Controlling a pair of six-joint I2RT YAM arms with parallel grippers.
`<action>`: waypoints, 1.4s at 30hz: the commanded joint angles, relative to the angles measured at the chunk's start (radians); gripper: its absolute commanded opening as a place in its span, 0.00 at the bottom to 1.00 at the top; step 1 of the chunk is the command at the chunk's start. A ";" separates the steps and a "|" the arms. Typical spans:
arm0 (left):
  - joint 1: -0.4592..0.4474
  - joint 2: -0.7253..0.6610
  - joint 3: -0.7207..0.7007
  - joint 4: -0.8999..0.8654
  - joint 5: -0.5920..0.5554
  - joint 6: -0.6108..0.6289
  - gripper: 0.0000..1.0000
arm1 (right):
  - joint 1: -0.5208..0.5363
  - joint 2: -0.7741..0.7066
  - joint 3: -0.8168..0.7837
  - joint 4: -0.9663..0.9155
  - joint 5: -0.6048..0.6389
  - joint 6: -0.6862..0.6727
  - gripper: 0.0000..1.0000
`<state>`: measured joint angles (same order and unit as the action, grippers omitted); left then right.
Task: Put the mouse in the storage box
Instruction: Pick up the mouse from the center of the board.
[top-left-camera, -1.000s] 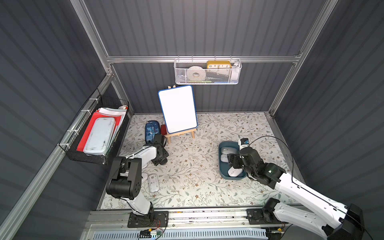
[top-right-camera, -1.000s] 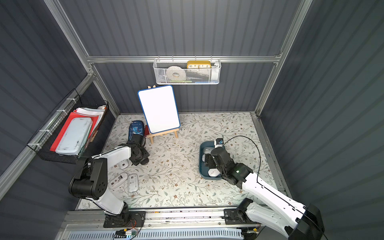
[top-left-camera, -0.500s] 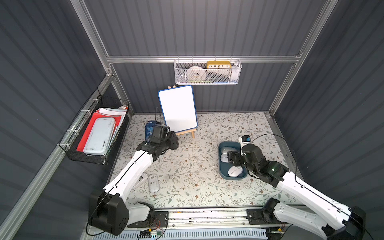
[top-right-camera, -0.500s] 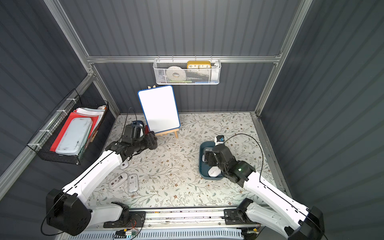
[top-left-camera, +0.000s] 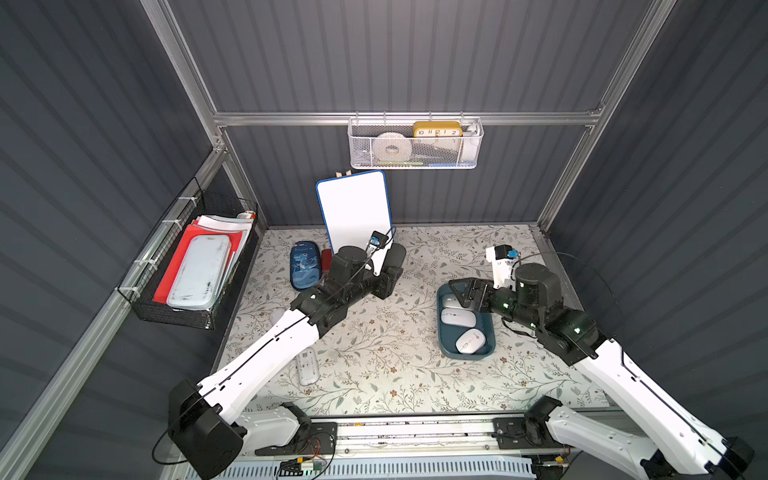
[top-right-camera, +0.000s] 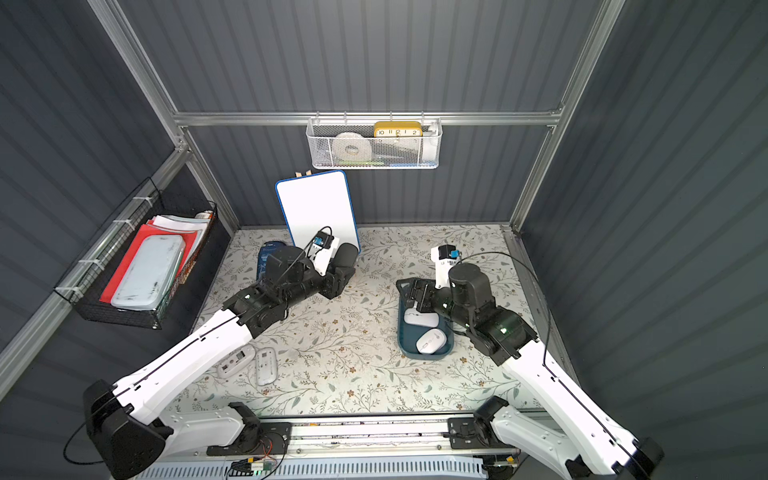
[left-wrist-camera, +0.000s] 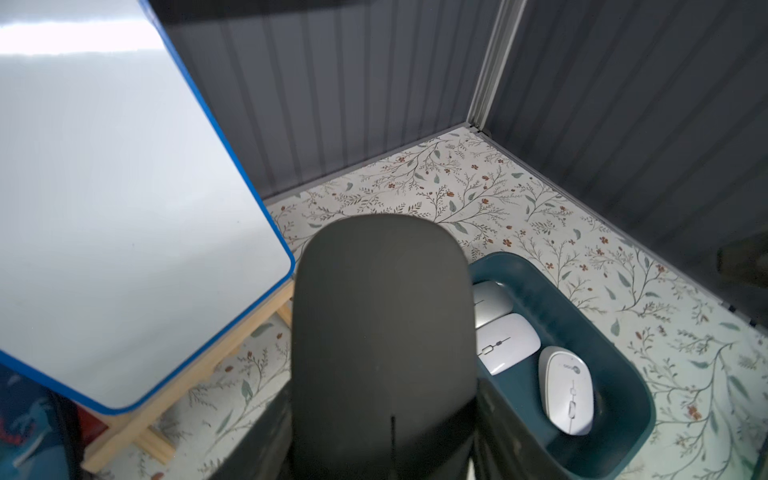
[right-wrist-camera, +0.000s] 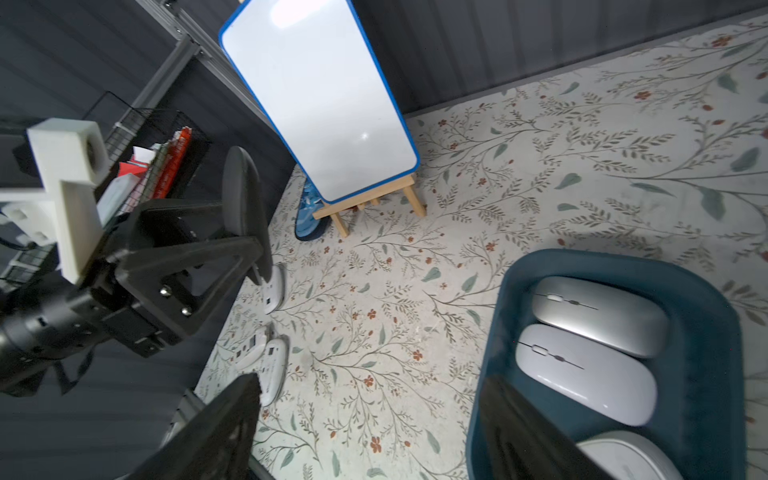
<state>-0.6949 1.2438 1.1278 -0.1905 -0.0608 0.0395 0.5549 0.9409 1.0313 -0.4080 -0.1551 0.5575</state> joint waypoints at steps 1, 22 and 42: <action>-0.033 -0.029 -0.032 0.095 0.000 0.186 0.51 | -0.012 0.016 0.019 0.062 -0.154 0.064 0.86; -0.054 -0.037 -0.073 0.108 0.120 0.201 0.52 | -0.043 0.398 0.193 0.319 -0.448 0.254 0.67; -0.054 -0.003 -0.075 0.092 0.126 0.172 0.59 | 0.008 0.510 0.201 0.416 -0.521 0.271 0.17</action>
<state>-0.7345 1.2293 1.0607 -0.1123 0.0574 0.1886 0.5488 1.4471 1.2095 -0.0170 -0.6586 0.7761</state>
